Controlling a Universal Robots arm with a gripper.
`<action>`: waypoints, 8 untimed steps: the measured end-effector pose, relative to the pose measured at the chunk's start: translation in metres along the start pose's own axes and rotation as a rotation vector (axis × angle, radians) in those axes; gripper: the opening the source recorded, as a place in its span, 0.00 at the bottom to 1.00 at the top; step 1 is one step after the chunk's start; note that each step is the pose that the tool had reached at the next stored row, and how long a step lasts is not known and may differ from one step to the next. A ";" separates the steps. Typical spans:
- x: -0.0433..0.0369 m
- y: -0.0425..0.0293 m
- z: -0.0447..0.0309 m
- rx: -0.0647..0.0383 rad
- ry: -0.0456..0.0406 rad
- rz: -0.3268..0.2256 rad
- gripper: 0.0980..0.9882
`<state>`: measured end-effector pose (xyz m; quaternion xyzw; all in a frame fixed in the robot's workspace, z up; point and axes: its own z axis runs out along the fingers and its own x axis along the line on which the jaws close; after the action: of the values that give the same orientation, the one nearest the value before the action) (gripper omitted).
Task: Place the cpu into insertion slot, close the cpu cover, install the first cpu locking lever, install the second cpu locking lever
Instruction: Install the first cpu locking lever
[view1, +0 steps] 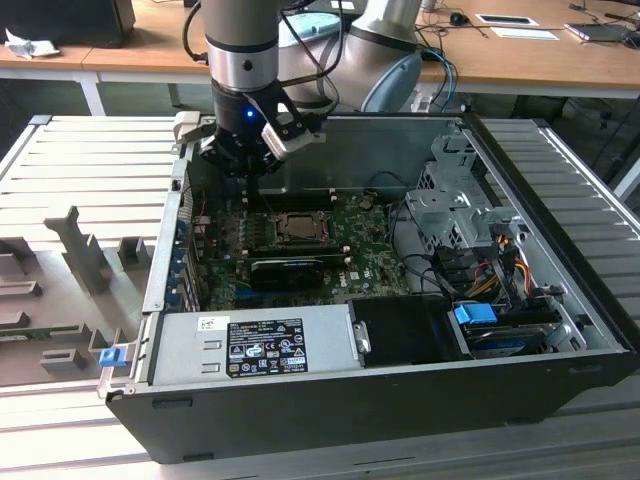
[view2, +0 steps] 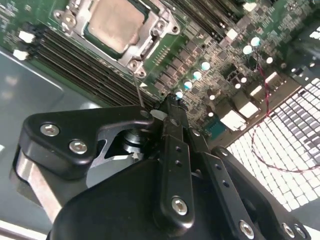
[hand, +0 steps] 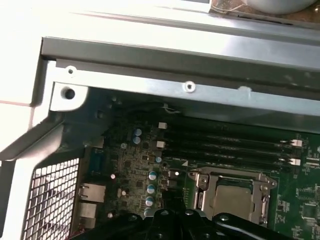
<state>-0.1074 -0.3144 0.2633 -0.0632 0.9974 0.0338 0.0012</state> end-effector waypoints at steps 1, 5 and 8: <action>0.0009 0.0005 0.0005 0.000 0.0000 0.000 0.01; 0.0036 0.0047 0.0038 0.000 0.0001 0.000 0.01; 0.0073 0.0077 0.0070 0.000 -0.0002 0.000 0.01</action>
<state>-0.1156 -0.3072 0.2569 -0.0632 0.9974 0.0337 0.0013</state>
